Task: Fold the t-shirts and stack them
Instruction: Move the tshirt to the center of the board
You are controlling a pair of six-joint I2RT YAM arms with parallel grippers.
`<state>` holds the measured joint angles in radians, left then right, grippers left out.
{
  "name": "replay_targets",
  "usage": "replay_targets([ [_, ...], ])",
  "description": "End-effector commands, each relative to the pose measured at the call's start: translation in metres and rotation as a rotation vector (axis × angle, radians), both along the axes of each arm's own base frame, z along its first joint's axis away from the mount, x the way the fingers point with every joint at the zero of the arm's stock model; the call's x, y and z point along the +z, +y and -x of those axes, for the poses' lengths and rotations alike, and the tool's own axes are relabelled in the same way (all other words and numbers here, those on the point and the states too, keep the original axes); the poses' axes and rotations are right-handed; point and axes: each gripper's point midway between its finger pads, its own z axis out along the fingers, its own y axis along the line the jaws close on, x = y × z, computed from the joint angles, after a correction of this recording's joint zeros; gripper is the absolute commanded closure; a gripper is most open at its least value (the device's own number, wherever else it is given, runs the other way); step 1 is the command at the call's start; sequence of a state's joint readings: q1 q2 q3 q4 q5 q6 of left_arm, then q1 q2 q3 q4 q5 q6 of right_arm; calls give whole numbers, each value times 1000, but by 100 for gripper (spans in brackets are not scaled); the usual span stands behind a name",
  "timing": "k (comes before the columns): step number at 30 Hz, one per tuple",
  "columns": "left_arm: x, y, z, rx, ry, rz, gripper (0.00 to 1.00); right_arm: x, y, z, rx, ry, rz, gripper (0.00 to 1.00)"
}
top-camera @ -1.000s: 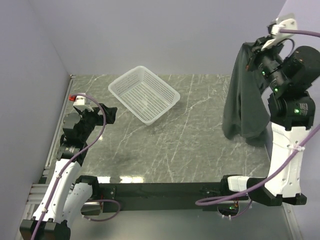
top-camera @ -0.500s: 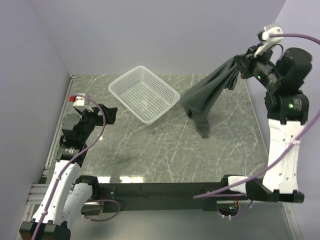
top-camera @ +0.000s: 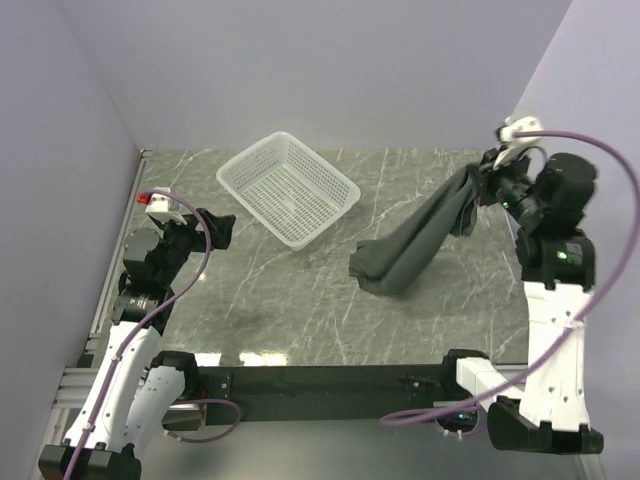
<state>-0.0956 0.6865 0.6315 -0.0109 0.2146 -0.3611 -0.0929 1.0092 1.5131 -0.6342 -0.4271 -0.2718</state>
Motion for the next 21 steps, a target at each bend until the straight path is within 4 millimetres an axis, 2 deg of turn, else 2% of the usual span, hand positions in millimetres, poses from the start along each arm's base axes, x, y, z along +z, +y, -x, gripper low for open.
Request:
replay_targets([
  [1, 26, -6, 4, -35, -78, 12, 1, -59, -27, -22, -99, 95, 80, 100],
  [2, 26, -7, 4, -38, -78, 13, 1, -88, -32, -25, -112, 142, 100, 100],
  [3, 26, -8, 4, -38, -76, 14, 1, -100, -37, -26, -126, 161, 112, 100],
  [4, 26, -8, 4, -41, -79, 13, 1, -122, -43, -26, -152, 208, 120, 100],
  [7, 25, -9, 4, -43, -76, 14, 1, -145, -58, -25, -194, 250, 129, 99],
  [9, 26, -9, 4, -44, -79, 13, 0, -154, -61, -22, -193, 269, 107, 91],
  [10, 26, -10, 5, -46, -78, 16, 1, -162, -60, -20, -186, 288, 93, 80],
  [12, 24, -10, 4, -49, -73, 17, 1, -166, -54, -17, -156, 295, 62, 62],
  [13, 23, -11, 4, -53, -70, 21, 0, -168, -51, -15, -138, 303, 50, 42],
  [16, 21, -13, 1, -57, -56, 34, 1, -175, -36, -10, -62, 334, 11, 10],
  [21, 11, -16, -6, -50, 1, 88, 1, -193, 0, 3, 132, 371, -93, 4],
])
